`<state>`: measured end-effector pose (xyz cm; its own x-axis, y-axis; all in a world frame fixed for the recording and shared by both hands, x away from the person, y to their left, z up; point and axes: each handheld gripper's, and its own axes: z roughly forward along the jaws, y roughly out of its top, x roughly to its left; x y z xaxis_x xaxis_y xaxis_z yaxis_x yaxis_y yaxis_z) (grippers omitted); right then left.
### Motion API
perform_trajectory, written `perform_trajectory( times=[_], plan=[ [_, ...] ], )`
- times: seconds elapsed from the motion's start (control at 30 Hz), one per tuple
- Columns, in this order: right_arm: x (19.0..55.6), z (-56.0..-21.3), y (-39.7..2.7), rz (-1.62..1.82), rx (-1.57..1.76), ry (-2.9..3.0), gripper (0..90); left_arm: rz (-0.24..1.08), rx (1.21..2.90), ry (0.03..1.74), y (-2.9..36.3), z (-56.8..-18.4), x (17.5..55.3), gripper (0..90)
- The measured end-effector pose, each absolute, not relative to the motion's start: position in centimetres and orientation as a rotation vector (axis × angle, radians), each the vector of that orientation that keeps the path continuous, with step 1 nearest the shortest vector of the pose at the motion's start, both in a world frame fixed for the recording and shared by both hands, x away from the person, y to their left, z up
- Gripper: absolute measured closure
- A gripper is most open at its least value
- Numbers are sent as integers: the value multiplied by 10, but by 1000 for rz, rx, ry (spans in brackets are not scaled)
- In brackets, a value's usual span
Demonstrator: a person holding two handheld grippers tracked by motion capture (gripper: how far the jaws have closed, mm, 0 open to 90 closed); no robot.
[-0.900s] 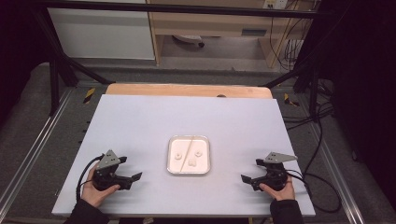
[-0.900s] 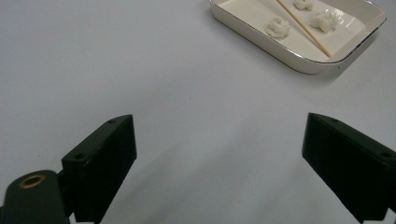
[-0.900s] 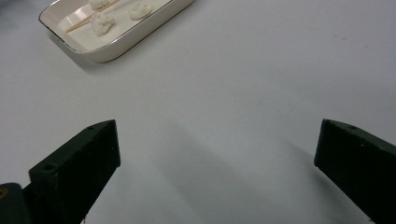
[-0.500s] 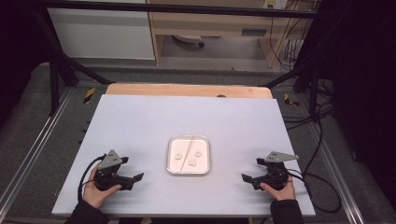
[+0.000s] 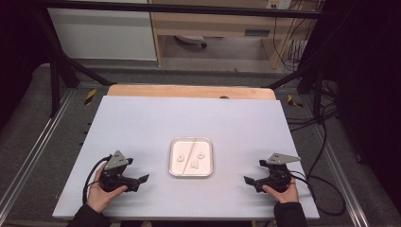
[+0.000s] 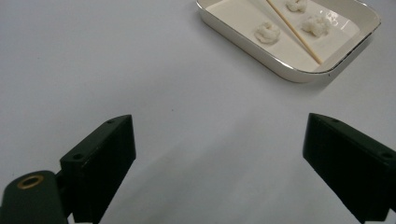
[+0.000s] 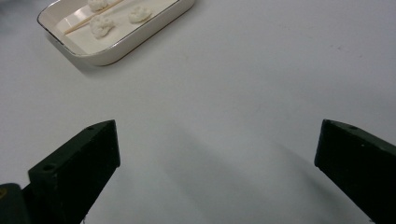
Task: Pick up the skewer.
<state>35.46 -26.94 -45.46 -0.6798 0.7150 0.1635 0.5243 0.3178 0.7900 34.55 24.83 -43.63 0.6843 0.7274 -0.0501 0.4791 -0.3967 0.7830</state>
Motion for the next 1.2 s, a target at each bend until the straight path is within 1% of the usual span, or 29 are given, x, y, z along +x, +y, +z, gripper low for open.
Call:
perform_trajectory(
  times=[0.33,0.67,0.97,1.0,1.1,1.13,1.2],
  plan=[
    [354,-455,-269,1283,1131,2366,7,400,2076,932,226,-421,351,92],
    [354,-455,-270,1276,1129,2365,7,400,2113,908,191,-413,358,120],
    [354,-455,-269,1269,1132,2368,7,406,2135,909,162,-413,364,184],
    [354,-455,-269,1268,1133,2368,7,404,2138,909,159,-413,365,211],
    [354,-455,-269,1267,1139,2369,7,402,2151,910,150,-415,366,234],
    [354,-455,-269,1265,1134,2370,7,408,2155,910,147,-415,367,261],
    [354,-456,-268,1260,1136,2372,7,401,2160,905,141,-416,368,287]
  ],
)
